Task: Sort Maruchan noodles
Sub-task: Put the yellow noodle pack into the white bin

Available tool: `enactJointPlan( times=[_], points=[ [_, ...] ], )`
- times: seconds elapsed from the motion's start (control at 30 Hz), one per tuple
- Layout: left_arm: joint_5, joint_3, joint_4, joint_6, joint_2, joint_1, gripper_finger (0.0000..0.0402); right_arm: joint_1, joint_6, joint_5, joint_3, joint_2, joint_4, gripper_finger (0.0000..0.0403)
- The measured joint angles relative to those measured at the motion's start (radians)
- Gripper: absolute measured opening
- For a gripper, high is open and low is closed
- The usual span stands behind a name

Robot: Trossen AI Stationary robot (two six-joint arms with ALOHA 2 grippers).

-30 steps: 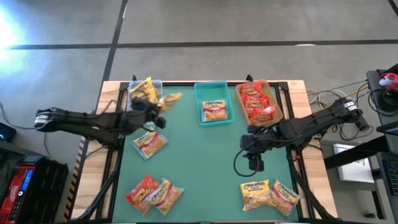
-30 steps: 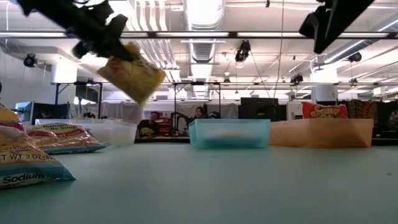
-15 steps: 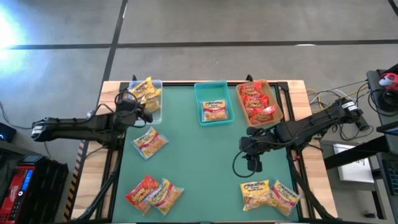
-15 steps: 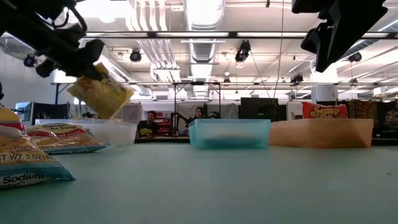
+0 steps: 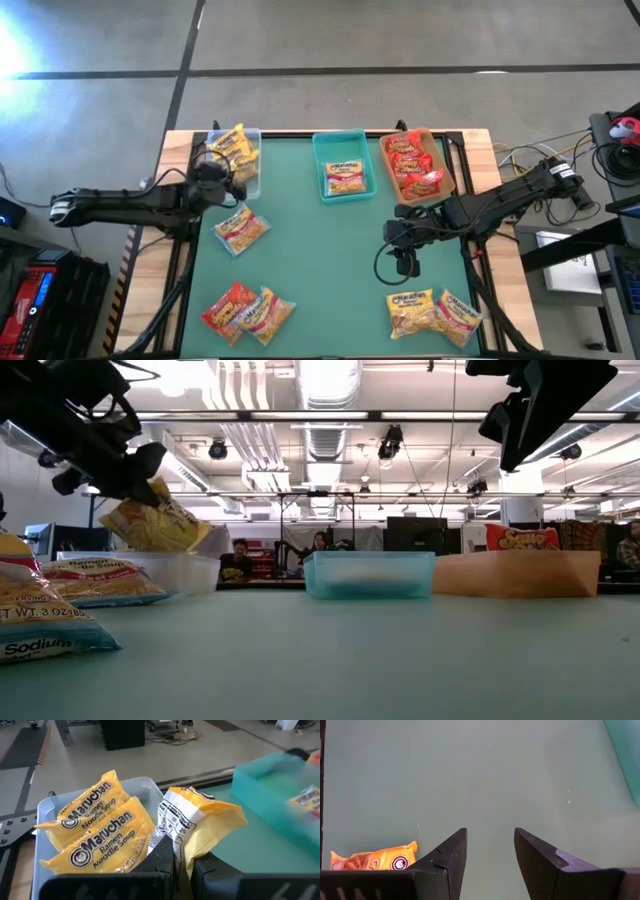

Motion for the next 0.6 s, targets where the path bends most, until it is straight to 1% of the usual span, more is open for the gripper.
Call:
enactJointPlan(
  times=[0.17,0.27,0.4,0.6],
  points=[
    [-0.001,-0.033,0.0,-0.038,0.04,0.0,0.0,0.0,0.0,0.0,0.0,0.0,0.006,0.0153],
    [-0.055,-0.051,-0.008,-0.073,0.064,0.002,0.0008,0.0,0.0,0.0,0.0,0.0,0.016,0.0153],
    [-0.147,-0.054,-0.026,-0.091,0.083,0.003,0.0039,0.0,0.014,-0.001,0.0,0.0,0.016,0.0153],
    [-0.155,-0.054,-0.052,-0.07,0.09,0.011,0.01,0.0,0.05,-0.008,0.0,0.0,0.014,0.0153]
  ],
)
